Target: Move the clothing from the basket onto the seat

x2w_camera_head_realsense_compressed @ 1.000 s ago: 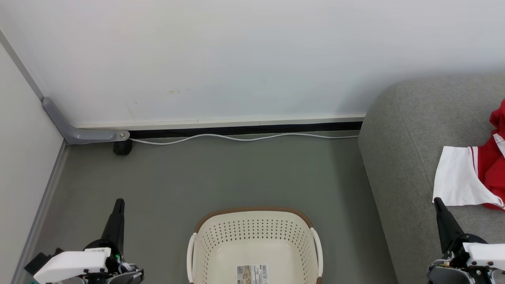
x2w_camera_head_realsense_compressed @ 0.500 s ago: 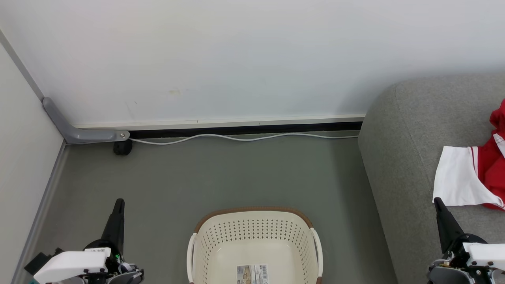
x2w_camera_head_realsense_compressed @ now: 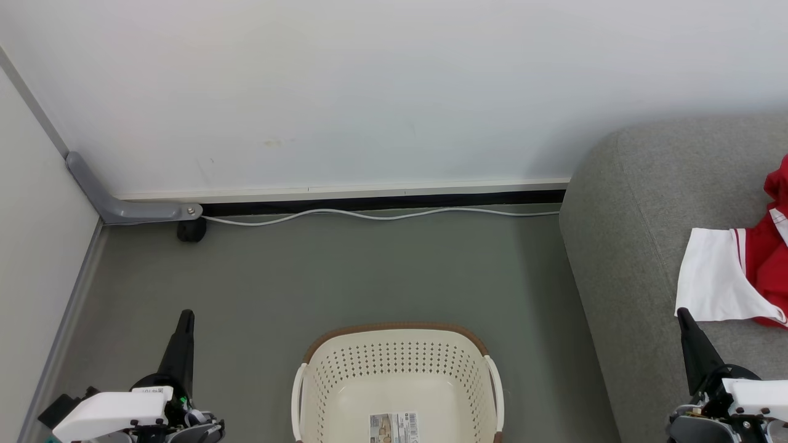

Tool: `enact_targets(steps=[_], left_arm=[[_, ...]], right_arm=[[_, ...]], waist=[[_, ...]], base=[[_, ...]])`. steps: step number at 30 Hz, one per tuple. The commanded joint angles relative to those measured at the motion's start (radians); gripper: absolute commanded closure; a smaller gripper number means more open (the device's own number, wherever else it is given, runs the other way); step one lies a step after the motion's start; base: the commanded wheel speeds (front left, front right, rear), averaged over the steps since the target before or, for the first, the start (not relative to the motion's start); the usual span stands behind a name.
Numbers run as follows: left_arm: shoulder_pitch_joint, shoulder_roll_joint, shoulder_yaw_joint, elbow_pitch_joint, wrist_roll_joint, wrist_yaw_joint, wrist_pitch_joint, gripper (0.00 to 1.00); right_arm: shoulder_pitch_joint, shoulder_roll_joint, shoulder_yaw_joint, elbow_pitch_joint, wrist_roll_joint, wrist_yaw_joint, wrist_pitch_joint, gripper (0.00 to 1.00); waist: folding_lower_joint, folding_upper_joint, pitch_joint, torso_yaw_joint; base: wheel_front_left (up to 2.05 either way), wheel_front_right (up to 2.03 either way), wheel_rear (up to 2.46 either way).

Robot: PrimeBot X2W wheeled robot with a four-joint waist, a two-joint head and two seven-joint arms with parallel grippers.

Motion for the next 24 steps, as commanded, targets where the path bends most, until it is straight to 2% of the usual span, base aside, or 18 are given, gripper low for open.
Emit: enact_targets(steps=[1, 24], left_arm=[[-0.057, 0.017, 0.033, -0.028, -0.004, -0.007, 0.006, 1.0], [-0.057, 0.017, 0.033, -0.028, -0.004, -0.007, 0.006, 1.0]], right_arm=[[-0.045, -0.01, 0.017, -0.032, 0.011, 0.004, 0.008, 1.0], [-0.045, -0.01, 0.017, -0.032, 0.011, 0.004, 0.008, 1.0]], waist=[[0.0, -0.0001, 0.0, 0.0], [0.0, -0.0001, 0.0, 0.0]], base=[[0.0, 0.0, 0.0], [0.0, 0.0, 0.0]])
